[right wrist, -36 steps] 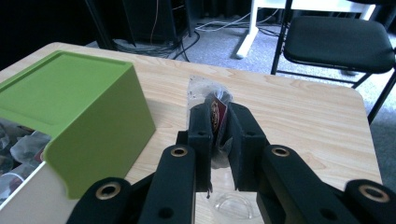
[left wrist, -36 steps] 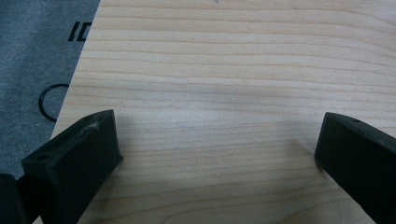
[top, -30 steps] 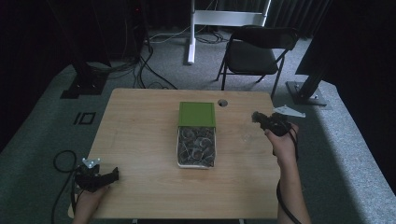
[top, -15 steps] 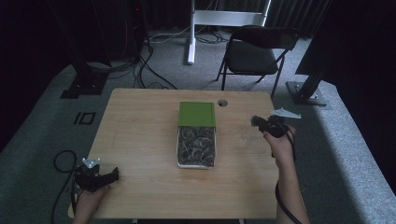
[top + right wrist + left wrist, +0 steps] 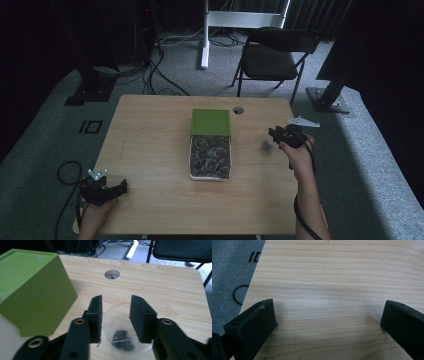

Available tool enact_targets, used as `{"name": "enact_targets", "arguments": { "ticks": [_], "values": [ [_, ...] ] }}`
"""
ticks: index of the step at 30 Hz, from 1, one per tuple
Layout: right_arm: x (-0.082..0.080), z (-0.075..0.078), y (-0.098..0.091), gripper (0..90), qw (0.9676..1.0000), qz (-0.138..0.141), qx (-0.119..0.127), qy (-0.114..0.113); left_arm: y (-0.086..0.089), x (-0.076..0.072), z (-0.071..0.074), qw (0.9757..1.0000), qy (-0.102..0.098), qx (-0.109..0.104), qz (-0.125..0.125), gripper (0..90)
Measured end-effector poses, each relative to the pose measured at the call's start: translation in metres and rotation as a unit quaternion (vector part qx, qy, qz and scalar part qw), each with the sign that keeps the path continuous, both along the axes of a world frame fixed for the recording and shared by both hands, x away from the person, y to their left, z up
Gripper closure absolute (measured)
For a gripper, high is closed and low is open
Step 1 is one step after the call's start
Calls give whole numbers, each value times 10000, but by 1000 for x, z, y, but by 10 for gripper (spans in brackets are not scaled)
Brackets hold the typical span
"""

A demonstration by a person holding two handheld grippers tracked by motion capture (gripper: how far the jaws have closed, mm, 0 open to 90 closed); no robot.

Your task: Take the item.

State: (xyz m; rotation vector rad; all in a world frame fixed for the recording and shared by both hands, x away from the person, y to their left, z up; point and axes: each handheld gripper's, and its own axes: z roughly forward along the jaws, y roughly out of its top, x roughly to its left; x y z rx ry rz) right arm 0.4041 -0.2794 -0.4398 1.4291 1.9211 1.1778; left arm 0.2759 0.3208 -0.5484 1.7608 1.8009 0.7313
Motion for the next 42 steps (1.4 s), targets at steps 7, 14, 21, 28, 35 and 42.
{"name": "enact_targets", "arguments": {
  "ticks": [7, 14, 21, 28, 35, 42],
  "values": [
    [-6, 4, 0, 526, 10000, 29, -1, -72, 0, 0, 0, 10000, -3, -3, 2, 3],
    [-16, 4, 2, 434, 9999, 58, -1, -122, 0, 0, 0, 10000, -3, -3, 1, 3],
    [-30, 0, 1, 324, 9998, 52, -18, -169, 0, 0, 0, 10000, -3, -3, 1, 3],
    [-40, -8, -1, 195, 9998, -78, 32, -200, 0, 0, 0, 10000, 0, 0, 0, 3],
    [-54, -24, -5, 142, 9998, 25, 123, -138, 0, 0, 0, 10000, 0, 0, 0, 3],
    [-70, -40, -5, 139, 9999, 152, 33, -39, 0, 0, 0, 10000, 1, 0, 0, 3]
  ]
}}
